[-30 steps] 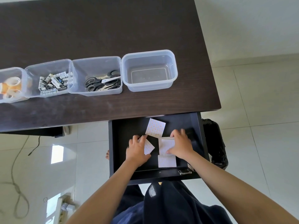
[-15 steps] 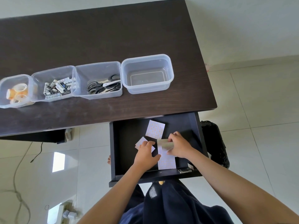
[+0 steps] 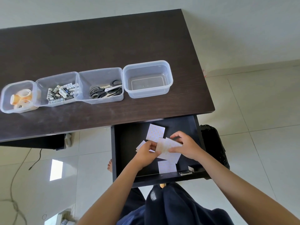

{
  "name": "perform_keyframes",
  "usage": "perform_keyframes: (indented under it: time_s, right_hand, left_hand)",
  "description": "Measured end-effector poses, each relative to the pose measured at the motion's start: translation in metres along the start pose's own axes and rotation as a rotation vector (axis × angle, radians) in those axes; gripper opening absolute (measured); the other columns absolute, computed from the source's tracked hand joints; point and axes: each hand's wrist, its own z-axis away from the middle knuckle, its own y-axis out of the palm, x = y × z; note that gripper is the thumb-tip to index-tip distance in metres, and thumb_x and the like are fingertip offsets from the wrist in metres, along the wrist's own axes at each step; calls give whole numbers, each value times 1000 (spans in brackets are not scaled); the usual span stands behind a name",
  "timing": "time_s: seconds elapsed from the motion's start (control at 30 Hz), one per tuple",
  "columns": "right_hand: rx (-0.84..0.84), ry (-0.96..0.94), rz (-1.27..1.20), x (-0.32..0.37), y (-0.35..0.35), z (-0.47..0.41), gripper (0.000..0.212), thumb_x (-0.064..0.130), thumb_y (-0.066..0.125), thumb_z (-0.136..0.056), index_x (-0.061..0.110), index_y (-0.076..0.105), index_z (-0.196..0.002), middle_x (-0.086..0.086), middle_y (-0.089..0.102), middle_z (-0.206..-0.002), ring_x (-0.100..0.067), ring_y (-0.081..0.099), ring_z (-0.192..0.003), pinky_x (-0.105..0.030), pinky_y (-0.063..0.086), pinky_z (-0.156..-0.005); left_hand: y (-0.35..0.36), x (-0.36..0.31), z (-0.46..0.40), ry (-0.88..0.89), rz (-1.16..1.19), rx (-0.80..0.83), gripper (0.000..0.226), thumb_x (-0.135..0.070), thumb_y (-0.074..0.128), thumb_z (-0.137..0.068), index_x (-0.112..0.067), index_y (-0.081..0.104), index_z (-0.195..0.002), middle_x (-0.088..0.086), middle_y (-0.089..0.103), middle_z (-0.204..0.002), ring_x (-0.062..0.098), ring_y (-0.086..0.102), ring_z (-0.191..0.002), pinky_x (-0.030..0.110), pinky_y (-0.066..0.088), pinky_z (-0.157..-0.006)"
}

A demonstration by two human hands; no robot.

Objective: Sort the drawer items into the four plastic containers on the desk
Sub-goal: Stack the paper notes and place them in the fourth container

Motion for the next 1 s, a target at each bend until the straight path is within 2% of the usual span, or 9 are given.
perform_keyframes:
  time_s: [0.07,0.17,0.3,0.4,0.5,0.7,0.8,0.9,1.0]
  right_hand:
    - [-55,-2,-34,0,-3,3,46,23,83,-70,25,56,-107,5,67,-100,-10,65,-91,-26,54,-68]
    - [-165,7,-36,0,-9,7,36,26,80,-72,25,60,-102,9,66,-98,-9,64,-90,-28,55,-70]
    - [-323,24,-206,1,-19,9,21,16,73,-80,22,62,-97,1,66,-97,-17,65,-93,-35,59,-69]
    - [-404,80,-430,5,-18,10,19,12,72,-82,14,62,-99,-9,67,-98,-22,66,-96,-36,59,-69]
    - [-407,102,-515,13,-6,13,19,12,72,-83,12,61,-99,-9,69,-97,-19,68,-93,-34,59,-72]
    - [-517,57,-377,20,15,13,18,23,73,-81,17,61,-93,0,67,-88,-11,64,-81,-23,50,-65]
    - [-499,14,-274,18,20,12,18,26,71,-83,19,61,-96,7,65,-92,-9,64,-85,-23,53,-67]
    - [-475,-51,-185,16,20,12,19,29,71,-84,18,64,-98,9,66,-93,-8,64,-88,-23,55,-71]
    - [-471,-79,-165,16,23,11,20,29,72,-82,16,66,-96,8,68,-92,-7,66,-86,-22,55,-72]
  left_hand:
    - [-2,-4,0,12,52,10,15,-11,64,-86,-17,56,-97,5,62,-100,16,60,-81,23,50,-65]
    - [-3,-7,1,0,116,-18,14,-9,61,-88,-13,55,-101,10,64,-106,20,63,-90,25,56,-70]
    - [-6,-8,8,-5,269,-90,29,-6,56,-91,-10,46,-118,7,67,-107,19,65,-96,23,55,-71]
    - [-7,-14,15,54,332,-105,47,-1,55,-91,-25,36,-126,2,68,-98,17,66,-92,33,56,-80]
    - [-5,-19,18,124,337,-103,57,2,56,-89,-34,35,-128,7,70,-98,22,67,-89,43,55,-84]
    - [0,-24,24,225,327,-141,65,5,58,-87,-33,35,-134,7,68,-103,36,65,-96,50,56,-83]
    - [0,-25,25,267,274,-150,61,3,58,-88,-33,38,-133,4,64,-112,25,66,-94,47,57,-81]
    - [-1,-26,26,308,225,-141,55,1,55,-90,-37,43,-127,1,59,-119,2,62,-94,43,58,-81]
    - [-2,-26,28,299,258,-142,50,-9,54,-92,-39,42,-129,4,58,-121,12,61,-106,41,58,-84]
